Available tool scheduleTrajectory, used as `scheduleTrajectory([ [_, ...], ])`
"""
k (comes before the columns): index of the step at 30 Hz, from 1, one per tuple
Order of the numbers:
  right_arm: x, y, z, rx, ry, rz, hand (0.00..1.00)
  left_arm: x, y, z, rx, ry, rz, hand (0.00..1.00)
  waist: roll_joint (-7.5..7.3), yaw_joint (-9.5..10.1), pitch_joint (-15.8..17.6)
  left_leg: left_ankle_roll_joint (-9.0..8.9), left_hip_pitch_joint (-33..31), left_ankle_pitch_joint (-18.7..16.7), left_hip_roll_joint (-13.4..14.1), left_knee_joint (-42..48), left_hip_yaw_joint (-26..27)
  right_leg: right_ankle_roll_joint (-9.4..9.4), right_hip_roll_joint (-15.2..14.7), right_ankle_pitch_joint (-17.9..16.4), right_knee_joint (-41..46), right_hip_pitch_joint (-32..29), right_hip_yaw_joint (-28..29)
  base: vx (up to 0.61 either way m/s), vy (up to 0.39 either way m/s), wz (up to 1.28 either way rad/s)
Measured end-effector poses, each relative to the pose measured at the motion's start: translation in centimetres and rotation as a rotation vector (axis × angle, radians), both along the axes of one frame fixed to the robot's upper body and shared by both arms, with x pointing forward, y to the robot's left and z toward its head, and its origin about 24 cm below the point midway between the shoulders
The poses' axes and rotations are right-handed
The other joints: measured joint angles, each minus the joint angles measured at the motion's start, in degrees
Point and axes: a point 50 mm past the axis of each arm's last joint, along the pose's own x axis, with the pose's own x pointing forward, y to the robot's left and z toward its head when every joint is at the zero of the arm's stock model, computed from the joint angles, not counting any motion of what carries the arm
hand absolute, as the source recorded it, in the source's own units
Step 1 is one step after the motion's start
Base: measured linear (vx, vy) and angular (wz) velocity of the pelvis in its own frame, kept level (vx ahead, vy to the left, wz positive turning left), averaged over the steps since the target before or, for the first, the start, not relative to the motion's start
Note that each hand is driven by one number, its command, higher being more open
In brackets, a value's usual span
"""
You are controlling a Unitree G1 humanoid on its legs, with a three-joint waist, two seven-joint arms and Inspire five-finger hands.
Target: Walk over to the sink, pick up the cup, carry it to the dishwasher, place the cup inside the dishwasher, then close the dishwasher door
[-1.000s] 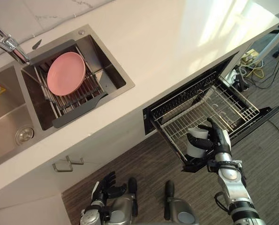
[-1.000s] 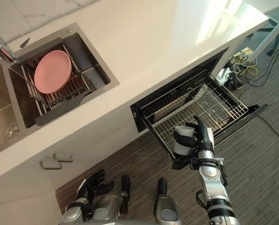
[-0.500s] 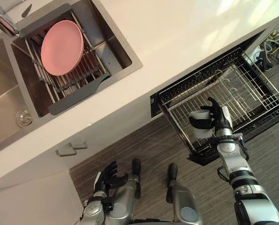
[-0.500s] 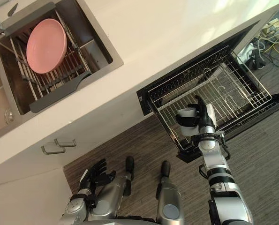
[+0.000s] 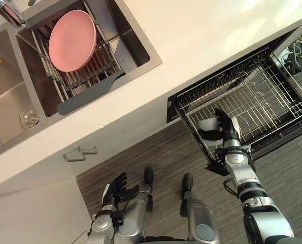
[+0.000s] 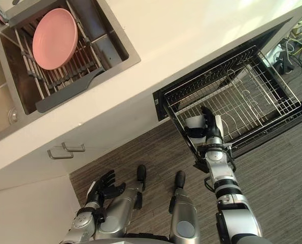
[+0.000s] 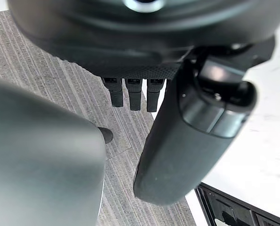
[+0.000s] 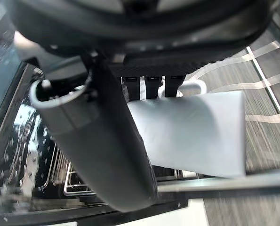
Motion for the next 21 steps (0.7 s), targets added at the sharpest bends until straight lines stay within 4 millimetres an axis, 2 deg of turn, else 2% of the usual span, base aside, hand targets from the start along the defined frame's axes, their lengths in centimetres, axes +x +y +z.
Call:
scheduleTrajectory([
  [3, -0.8, 0.5, -0.7, 0.059, -0.003, 0.002, 0.90, 0.2, -0.1, -0.1, 0.009, 0.011, -0.015, 0.90, -0.05, 0.09, 0.02, -0.06, 0.84, 0.41, 0.25, -1.05, 0.65, -0.07, 0.17, 0.28, -0.02, 0.01, 0.61, -0.04, -0.001, -0.10],
  [7, -2.1, 1.3, -0.4, 0.112, -0.062, 0.026, 0.90, 0.1, -0.1, -0.2, 0.028, 0.021, -0.034, 0.90, -0.29, -0.15, -0.11, -0.18, 2.47, 0.65, 0.66, -2.17, 1.60, -0.15, 0.63, 0.39, -0.26, 0.68, 1.64, 0.00, -0.010, -0.15],
  [11, -4.3, 2.2, -0.8, 0.126, -0.088, 0.056, 0.90, -0.2, 0.5, -0.5, 0.052, 0.045, -0.039, 0.90, -2.22, -0.47, -1.55, -0.48, 4.17, 0.85, 1.16, -3.51, 2.02, -0.22, 1.16, 0.43, -1.30, 2.01, 1.93, 0.04, -0.021, -0.07],
  [12, -5.0, 2.3, -0.7, 0.093, -0.094, 0.066, 0.90, -0.4, 0.8, -0.6, 0.063, 0.056, -0.043, 0.90, -3.10, -0.72, -2.19, -0.46, 4.80, 0.87, 1.22, -3.67, 2.19, -0.25, 1.22, 0.44, -1.62, 2.63, 2.07, 0.06, -0.013, -0.08],
  [15, -6.2, 2.2, -0.4, 0.021, -0.108, 0.079, 0.90, -0.8, 1.0, -0.9, 0.090, 0.083, -0.062, 0.90, -4.32, -0.86, -4.29, -0.54, 5.82, 0.78, 1.17, -4.02, 2.82, -0.24, 1.34, 0.44, -2.35, 3.53, 2.62, 0.04, -0.005, -0.09],
  [18, -7.1, 2.3, 0.0, -0.068, -0.119, 0.091, 0.90, -1.4, 1.2, -1.4, 0.106, 0.123, -0.075, 0.90, -4.96, -1.59, -6.67, -0.52, 6.85, 0.71, 1.04, -4.66, 2.93, -0.22, 1.28, 0.43, -3.03, 4.52, 2.68, 0.04, 0.003, -0.02],
  [21, -8.3, 1.8, 0.4, -0.159, -0.125, 0.084, 0.90, -2.0, 1.0, -1.9, 0.114, 0.154, -0.088, 0.90, -5.00, -1.71, -8.97, -0.55, 7.82, 0.67, 0.99, -5.25, 2.95, -0.20, 1.30, 0.42, -3.69, 5.51, 2.65, 0.00, 0.000, 0.00],
])
